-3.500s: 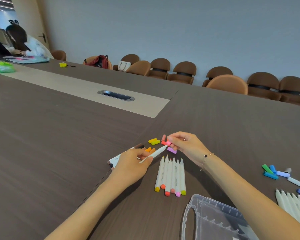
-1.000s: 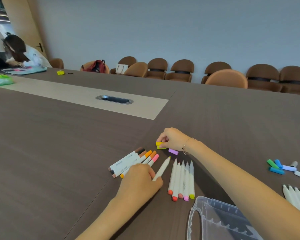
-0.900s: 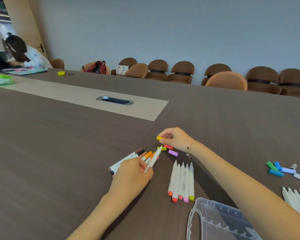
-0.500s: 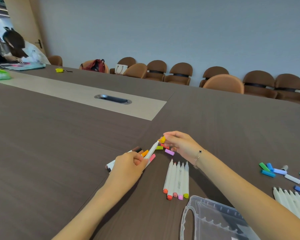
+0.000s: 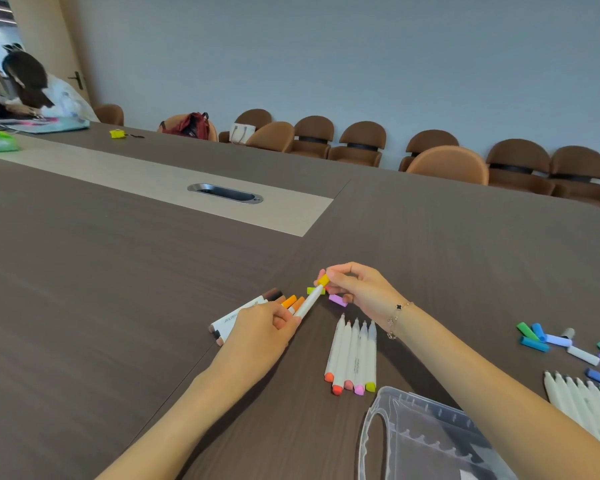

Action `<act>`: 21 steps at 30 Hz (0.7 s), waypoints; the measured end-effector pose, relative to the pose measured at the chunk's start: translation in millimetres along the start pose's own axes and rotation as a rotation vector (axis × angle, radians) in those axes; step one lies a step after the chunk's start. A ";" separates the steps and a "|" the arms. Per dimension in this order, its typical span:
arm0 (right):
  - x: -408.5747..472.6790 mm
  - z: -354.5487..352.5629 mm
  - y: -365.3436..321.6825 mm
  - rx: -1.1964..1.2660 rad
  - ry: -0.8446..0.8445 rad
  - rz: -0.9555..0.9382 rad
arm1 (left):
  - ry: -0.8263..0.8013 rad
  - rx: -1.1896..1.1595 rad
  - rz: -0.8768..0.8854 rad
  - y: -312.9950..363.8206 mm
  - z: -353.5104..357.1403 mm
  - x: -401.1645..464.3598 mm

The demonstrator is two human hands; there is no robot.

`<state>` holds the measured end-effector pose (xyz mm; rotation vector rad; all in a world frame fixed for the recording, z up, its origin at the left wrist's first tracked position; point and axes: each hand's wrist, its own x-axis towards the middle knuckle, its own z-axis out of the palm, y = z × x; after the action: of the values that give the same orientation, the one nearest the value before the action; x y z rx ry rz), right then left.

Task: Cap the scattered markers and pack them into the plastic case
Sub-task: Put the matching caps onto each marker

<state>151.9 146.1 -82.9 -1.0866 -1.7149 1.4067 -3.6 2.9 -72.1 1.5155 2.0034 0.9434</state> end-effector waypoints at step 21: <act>-7.5 21.8 -10.5 -0.047 -0.061 -0.016 | -0.217 -0.515 -0.270 4.6 1.5 -5.4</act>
<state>134.0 129.1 -76.9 -1.0624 -1.8041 1.4089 2.1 -1.2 -69.9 0.9921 1.5975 1.0282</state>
